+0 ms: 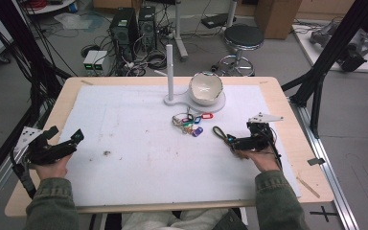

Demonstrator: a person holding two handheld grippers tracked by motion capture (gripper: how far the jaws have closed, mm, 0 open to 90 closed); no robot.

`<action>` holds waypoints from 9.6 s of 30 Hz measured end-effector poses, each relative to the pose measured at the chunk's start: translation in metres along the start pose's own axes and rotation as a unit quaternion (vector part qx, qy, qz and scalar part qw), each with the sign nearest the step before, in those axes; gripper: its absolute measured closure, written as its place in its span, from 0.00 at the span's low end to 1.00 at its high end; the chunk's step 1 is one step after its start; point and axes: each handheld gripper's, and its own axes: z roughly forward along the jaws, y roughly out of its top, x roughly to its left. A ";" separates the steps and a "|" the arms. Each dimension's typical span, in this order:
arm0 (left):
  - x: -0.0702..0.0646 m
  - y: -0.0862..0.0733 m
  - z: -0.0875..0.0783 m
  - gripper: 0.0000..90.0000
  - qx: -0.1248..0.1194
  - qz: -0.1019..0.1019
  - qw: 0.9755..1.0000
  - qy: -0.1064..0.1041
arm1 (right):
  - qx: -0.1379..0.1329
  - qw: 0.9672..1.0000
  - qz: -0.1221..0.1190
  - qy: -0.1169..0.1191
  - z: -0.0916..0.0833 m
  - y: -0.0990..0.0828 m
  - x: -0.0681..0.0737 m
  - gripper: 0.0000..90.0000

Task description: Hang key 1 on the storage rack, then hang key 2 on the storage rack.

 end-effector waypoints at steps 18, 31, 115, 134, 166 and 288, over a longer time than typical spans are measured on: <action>0.000 0.000 0.001 0.02 0.001 0.001 1.000 -0.001 | 0.070 0.997 -0.030 0.009 0.020 -0.004 0.007 0.01; 0.000 0.000 0.002 0.02 0.003 0.001 1.000 0.000 | 0.102 0.994 -0.031 0.016 0.030 -0.007 0.004 0.07; 0.002 0.000 0.002 0.02 0.001 -0.006 1.000 -0.004 | 0.043 0.998 -0.030 0.026 -0.004 0.061 0.018 0.80; 0.002 0.000 0.003 0.02 0.000 -0.008 1.000 -0.006 | 0.025 0.998 -0.035 0.035 0.002 0.107 0.030 0.80; 0.003 -0.001 0.004 0.02 0.000 -0.008 1.000 -0.008 | 0.021 0.996 -0.070 0.050 0.022 0.179 0.051 0.80; 0.003 -0.001 0.006 0.02 0.004 -0.007 1.000 -0.010 | 0.129 0.989 -0.043 0.057 0.101 0.153 0.050 0.02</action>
